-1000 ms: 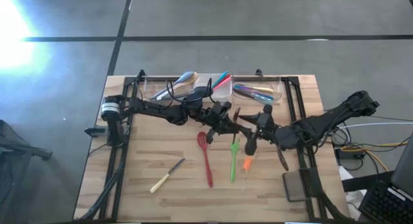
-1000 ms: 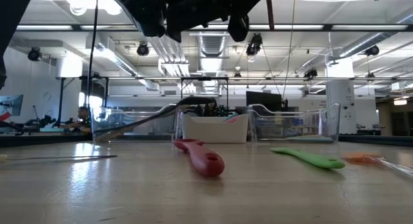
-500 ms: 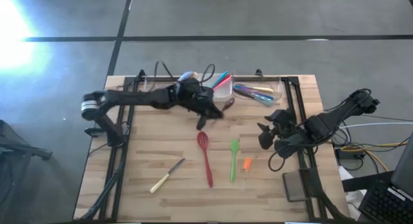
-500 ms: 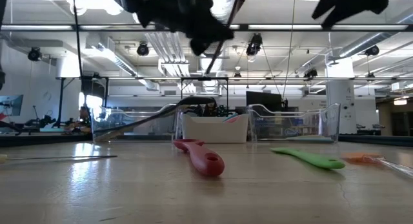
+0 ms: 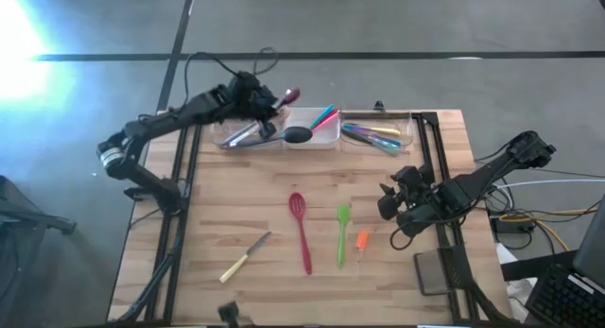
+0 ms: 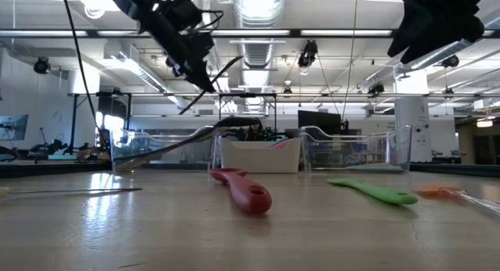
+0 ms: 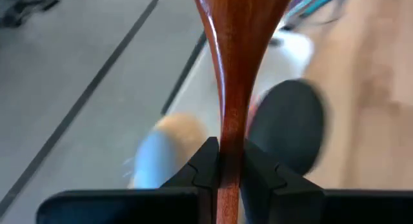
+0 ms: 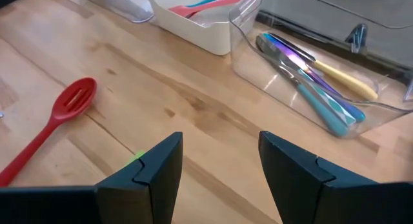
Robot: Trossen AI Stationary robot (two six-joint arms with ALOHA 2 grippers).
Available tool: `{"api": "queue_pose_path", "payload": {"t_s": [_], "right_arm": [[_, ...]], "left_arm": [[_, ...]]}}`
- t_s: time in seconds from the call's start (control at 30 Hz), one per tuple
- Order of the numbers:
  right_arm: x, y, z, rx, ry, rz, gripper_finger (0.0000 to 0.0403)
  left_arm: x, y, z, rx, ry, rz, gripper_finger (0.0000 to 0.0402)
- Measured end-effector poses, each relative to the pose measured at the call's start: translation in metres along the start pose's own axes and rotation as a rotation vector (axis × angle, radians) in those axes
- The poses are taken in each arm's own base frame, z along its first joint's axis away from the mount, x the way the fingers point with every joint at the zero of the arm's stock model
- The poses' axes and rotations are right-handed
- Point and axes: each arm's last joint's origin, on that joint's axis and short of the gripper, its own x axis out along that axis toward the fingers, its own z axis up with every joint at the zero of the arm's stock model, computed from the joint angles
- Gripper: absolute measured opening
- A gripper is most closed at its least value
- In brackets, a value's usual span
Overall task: Pick & Place Kitchen Items
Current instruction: Put the wood brown cooking spoon into the left transparent bin
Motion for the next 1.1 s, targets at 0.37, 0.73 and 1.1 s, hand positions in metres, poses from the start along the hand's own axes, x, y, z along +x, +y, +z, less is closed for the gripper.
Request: {"api": "queue_pose_path", "payload": {"t_s": [0.37,0.73,1.1], "right_arm": [[0.001,0.0,-0.001,-0.02,0.0,-0.003,0.0191],[0.001,0.0,-0.001,-0.021,0.0,-0.003,0.0195],[0.001,0.0,-0.001,-0.015,0.0,-0.003,0.0195]], "left_arm": [[0.012,0.024,-0.029,0.035,0.172,0.053,0.0038],[0.034,0.011,-0.081,0.02,0.227,0.043,0.0038],[0.04,0.005,-0.111,0.025,0.309,0.087,0.0038]]}}
